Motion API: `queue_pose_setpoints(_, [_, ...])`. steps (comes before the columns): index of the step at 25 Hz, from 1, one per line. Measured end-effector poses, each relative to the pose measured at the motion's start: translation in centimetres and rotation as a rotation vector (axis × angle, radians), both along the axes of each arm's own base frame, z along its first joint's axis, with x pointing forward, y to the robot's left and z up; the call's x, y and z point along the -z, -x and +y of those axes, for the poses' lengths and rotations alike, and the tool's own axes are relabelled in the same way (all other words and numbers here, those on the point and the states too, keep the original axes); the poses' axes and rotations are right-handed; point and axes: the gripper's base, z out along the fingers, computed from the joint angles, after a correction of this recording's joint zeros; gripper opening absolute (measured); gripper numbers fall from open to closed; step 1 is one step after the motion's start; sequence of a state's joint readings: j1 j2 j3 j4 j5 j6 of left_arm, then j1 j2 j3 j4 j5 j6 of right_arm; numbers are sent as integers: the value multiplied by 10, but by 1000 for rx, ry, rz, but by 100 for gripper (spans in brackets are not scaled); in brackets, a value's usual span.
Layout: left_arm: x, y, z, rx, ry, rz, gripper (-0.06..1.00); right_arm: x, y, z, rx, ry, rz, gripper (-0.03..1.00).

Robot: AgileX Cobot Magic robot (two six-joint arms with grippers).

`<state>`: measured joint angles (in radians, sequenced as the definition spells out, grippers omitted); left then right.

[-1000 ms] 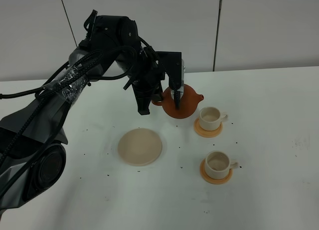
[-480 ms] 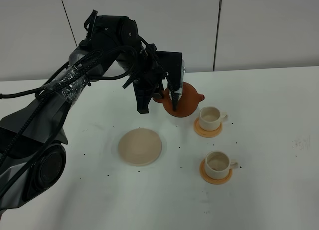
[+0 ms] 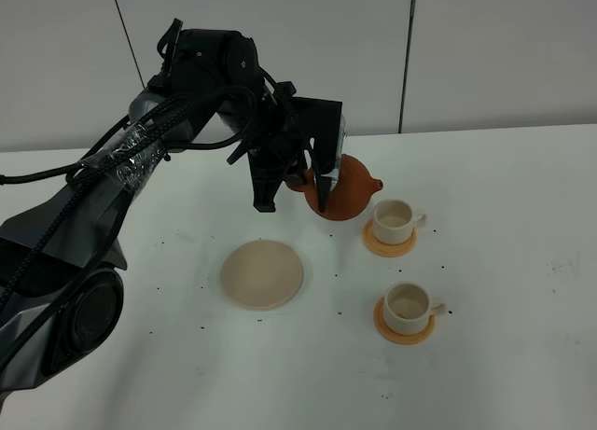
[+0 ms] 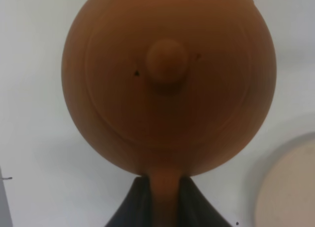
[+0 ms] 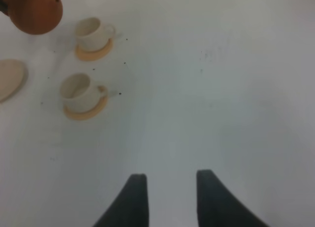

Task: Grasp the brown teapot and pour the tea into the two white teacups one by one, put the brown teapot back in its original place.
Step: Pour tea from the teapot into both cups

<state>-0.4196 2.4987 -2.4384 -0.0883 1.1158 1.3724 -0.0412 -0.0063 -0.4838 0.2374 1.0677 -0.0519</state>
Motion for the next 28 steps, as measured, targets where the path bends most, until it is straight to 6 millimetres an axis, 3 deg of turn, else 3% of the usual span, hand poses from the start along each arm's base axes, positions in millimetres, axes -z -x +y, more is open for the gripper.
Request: queue_pose_setpoints(28, [0,-2,4,-60,-29,-14,17,0,0,0,0,0,0,24])
